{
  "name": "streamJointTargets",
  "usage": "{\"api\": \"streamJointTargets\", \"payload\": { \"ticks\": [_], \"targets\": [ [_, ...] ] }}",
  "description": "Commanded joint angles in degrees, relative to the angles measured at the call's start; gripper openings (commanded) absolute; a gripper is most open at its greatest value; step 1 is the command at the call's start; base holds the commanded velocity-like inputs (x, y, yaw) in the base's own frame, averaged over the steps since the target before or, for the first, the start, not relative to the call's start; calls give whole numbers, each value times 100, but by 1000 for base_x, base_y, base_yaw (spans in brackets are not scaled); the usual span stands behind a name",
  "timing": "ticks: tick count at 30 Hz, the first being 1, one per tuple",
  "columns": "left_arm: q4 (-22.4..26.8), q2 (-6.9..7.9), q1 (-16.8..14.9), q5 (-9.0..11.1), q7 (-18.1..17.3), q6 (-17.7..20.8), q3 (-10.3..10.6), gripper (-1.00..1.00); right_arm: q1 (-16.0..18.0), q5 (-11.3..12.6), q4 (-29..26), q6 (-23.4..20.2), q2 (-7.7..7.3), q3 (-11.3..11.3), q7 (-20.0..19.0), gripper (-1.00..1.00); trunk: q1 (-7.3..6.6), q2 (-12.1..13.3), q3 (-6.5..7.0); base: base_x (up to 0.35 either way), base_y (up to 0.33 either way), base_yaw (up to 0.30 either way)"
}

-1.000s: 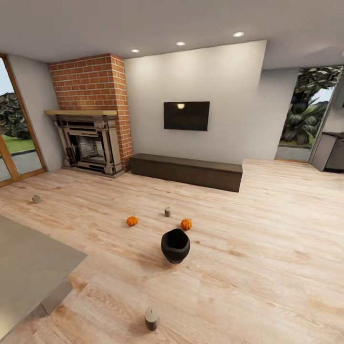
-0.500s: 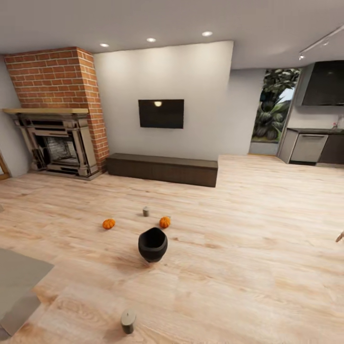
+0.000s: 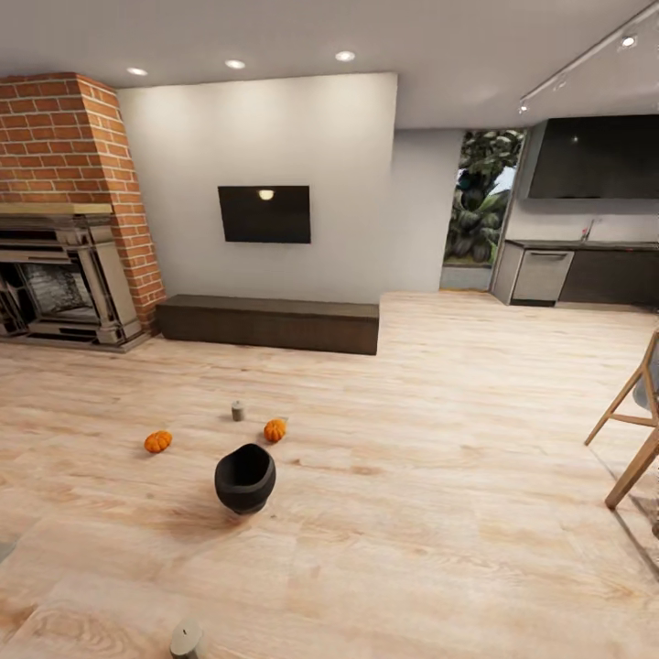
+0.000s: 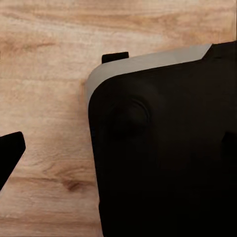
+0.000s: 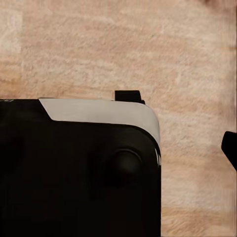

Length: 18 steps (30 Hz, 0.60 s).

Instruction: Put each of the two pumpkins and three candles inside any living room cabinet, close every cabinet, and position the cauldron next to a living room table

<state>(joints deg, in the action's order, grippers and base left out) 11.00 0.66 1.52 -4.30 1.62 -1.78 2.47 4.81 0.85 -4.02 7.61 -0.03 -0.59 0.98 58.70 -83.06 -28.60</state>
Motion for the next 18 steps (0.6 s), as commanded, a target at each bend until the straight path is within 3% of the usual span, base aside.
{"api": "streamJointTargets", "payload": {
  "ticks": [1, 4, 6, 9, 11, 12, 14, 18],
  "targets": [
    [70, 3, 2, -43, 16, 4, 22, 100, 3, 2, 3, 59, 1, -12, 9, 100, 2, -2, -6, 243, -255, -20],
    [520, 0, -23, -13, -12, 53, 16, 100, 3, -21, -8, 242, 22, -20, 28, 100, 2, -2, -7, 246, -253, -8],
    [922, -2, -116, 27, -31, 238, 2, 100, 3, 0, -204, 254, 121, -17, 62, 100, 2, -2, -7, 249, -249, -3],
    [1351, -4, -391, 126, -38, 786, -35, 100, 3, 29, -918, -159, 323, -13, 233, 100, 2, -2, -7, 252, -242, -1],
    [1491, -4, -649, 370, -36, 1030, -42, 100, 17, 34, -1414, -735, 467, -12, 513, 100, 2, -2, -7, 254, -239, 0],
    [1536, -4, -868, 624, -35, 1124, -44, 100, 105, 36, -1678, -1073, 554, -12, 735, 100, 2, -2, -7, 254, -239, 0],
    [1533, -4, -1156, 912, -34, 1185, -41, 100, 370, 28, -1837, -1309, 613, -12, 949, 100, 2, -2, -7, 254, -238, 0],
    [1506, -4, -1498, 1111, -45, 1192, -39, 100, 981, 8, -1891, -1412, 648, -18, 1083, 100, 2, -2, -7, 255, -238, 0]
  ]
}}
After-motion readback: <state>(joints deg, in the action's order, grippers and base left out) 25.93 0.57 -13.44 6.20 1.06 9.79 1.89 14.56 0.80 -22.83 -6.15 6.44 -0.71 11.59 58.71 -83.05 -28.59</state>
